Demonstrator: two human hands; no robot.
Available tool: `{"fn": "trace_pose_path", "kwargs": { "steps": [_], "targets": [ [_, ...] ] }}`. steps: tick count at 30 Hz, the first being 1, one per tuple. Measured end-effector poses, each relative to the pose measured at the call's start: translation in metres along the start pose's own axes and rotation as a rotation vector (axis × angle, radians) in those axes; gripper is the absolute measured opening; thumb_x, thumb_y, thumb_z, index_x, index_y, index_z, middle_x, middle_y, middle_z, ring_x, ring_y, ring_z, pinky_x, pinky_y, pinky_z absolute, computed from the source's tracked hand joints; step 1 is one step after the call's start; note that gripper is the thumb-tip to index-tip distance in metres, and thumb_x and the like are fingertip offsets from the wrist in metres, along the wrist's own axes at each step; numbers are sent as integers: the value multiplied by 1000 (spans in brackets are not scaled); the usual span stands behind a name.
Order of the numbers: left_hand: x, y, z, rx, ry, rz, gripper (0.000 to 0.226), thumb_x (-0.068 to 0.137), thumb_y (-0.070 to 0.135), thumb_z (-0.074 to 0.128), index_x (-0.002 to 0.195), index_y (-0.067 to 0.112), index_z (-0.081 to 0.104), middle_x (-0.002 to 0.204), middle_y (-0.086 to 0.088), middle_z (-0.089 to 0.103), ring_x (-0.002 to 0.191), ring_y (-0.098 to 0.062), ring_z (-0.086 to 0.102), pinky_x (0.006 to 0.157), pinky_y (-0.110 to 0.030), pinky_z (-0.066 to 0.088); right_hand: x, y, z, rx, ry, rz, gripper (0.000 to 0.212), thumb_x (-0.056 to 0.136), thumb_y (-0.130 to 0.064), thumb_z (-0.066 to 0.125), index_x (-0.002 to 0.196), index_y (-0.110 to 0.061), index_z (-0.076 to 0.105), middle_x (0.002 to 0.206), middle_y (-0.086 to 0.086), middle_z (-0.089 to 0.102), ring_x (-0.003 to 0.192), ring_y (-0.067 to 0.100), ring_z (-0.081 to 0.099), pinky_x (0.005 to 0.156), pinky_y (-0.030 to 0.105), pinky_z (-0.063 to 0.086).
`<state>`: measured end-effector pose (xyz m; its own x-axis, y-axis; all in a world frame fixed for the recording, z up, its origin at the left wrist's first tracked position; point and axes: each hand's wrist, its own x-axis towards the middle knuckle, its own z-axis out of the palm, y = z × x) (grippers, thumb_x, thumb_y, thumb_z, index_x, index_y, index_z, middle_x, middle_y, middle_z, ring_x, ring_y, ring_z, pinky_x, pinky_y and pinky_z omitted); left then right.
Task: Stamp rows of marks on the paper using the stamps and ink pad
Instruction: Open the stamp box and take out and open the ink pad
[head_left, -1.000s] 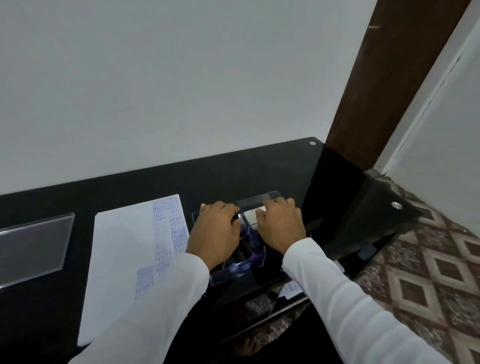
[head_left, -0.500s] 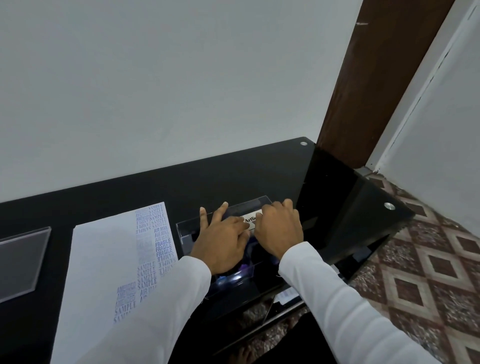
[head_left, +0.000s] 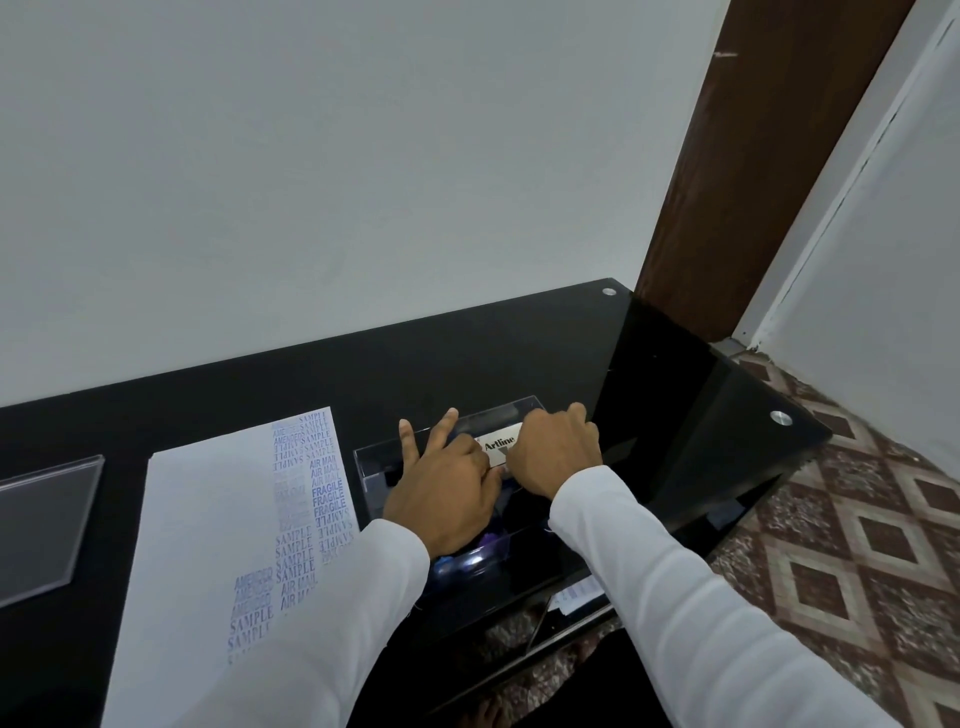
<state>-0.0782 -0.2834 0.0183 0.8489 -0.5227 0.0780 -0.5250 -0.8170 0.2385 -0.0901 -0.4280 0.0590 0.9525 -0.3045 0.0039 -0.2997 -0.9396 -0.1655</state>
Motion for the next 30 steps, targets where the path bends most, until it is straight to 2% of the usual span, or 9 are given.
{"fn": "trace_pose_path", "kwargs": {
  "steps": [3, 7, 12, 15, 17, 20, 24, 28, 30],
  "targets": [
    [0, 0, 2, 6, 18, 3, 49, 106, 47, 28, 123, 20, 64, 140, 6, 53, 155, -22, 6, 118, -68, -8, 3, -3, -2, 41, -10, 48, 23, 89, -35, 58, 104, -17, 58, 110, 8, 65, 113, 29, 43, 89, 39, 39],
    [0, 0, 4, 1, 35, 4, 47, 106, 43, 29, 123, 18, 65, 138, 5, 54, 155, -21, 7, 119, -67, -6, 3, -6, -3, 57, -29, 74, 18, 90, -35, 60, 92, -21, 49, 110, 7, 65, 115, 29, 42, 90, 41, 37],
    [1, -1, 5, 6, 28, 7, 47, 106, 43, 30, 125, 15, 63, 139, 4, 54, 154, -21, 6, 119, -67, -5, 7, 0, -5, 170, -30, 116, 13, 88, -28, 57, 90, -19, 48, 109, 9, 66, 112, 30, 44, 88, 39, 38],
    [1, 0, 5, 6, 26, 4, 49, 105, 44, 30, 128, 15, 61, 140, 3, 53, 154, -21, 7, 119, -67, -4, 6, 3, -7, 245, -11, 148, 10, 87, -24, 57, 93, -17, 54, 106, 10, 65, 111, 31, 47, 90, 39, 42],
    [2, 0, 5, 8, 33, -1, 49, 105, 44, 30, 130, 14, 60, 142, 3, 52, 154, -21, 8, 119, -66, -5, 6, 3, -6, 295, 4, 181, 12, 86, -20, 58, 96, -15, 63, 95, 7, 62, 109, 31, 49, 88, 38, 43],
    [2, 0, 6, -8, 52, -6, 48, 104, 44, 32, 132, 15, 59, 143, 4, 52, 154, -20, 9, 120, -65, -4, 6, 5, -2, 417, 40, 239, 12, 82, -15, 59, 88, -16, 69, 81, 2, 58, 102, 31, 55, 86, 36, 49],
    [1, 0, 5, -24, 75, -1, 45, 104, 44, 34, 134, 19, 57, 145, 4, 50, 153, -19, 11, 121, -64, -4, 7, 9, -2, 570, 72, 255, 17, 82, -8, 58, 82, -14, 74, 92, 6, 70, 95, 29, 61, 91, 40, 52],
    [1, 0, 4, -57, 96, -2, 44, 104, 44, 37, 138, 21, 53, 144, 3, 50, 153, -19, 12, 120, -61, -6, 14, 10, -3, 584, 57, 247, 10, 79, -13, 64, 74, -16, 71, 84, -1, 70, 89, 27, 63, 89, 41, 53],
    [0, 0, 3, -73, 106, -6, 44, 103, 44, 40, 139, 22, 52, 145, 3, 50, 153, -19, 12, 119, -59, -9, 15, 8, -1, 540, 29, 239, 9, 80, -17, 64, 75, -19, 70, 86, -2, 69, 92, 27, 62, 89, 41, 52]
  ]
}}
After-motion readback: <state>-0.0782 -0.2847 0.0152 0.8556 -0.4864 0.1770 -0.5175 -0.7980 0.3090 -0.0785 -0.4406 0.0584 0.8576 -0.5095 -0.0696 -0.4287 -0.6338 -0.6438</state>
